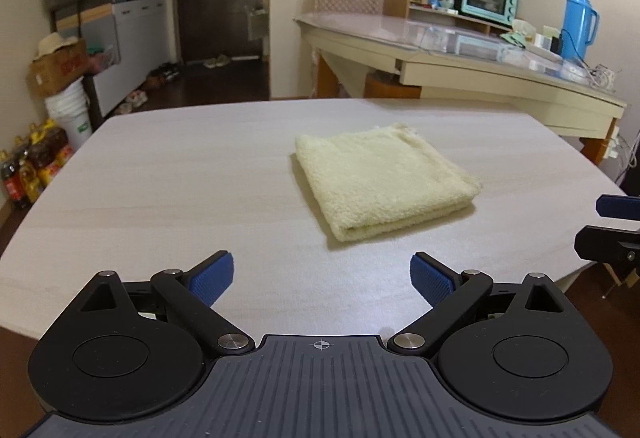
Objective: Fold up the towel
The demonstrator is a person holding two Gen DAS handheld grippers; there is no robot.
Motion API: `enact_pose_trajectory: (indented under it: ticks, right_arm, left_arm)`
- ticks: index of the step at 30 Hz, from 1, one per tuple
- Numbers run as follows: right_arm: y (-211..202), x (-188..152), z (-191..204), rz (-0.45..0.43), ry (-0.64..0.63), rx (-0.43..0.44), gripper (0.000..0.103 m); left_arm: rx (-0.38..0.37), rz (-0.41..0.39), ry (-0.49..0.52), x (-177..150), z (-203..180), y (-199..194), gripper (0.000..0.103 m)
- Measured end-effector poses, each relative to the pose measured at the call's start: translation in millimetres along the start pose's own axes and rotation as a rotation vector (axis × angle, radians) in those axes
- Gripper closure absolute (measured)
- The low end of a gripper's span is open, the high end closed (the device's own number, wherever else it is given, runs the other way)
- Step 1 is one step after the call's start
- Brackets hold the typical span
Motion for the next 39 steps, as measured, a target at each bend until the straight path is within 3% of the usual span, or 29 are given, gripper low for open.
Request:
enact_pose_trajectory:
  ticks: [28, 32, 39]
  right_arm:
    - [8, 4, -4, 0.004, -0.011, 0.010, 0.001]
    - [11, 2, -1, 0.016, -0.014, 0.014, 0.001]
    - [14, -4, 2, 0.066, -0.041, -0.011, 0.001]
  left_arm:
    - [-0.005, 0.023, 0.007, -5, -11, 15, 0.005]
    - [-0.012, 0.014, -0.030, -3, -10, 18, 0.005]
    - [0.059, 0.022, -0.071, -4, -6, 14, 0.000]
Point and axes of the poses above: each gripper's, at about its wrist camera, not at the fingertips, and y roughly the way its jaws point, z to its left, x to its top, the point moved 3 cm from there along y, roughly the way its jaws point, and after that the axes turned 7 degrees about -z, right-handed, at the moved point
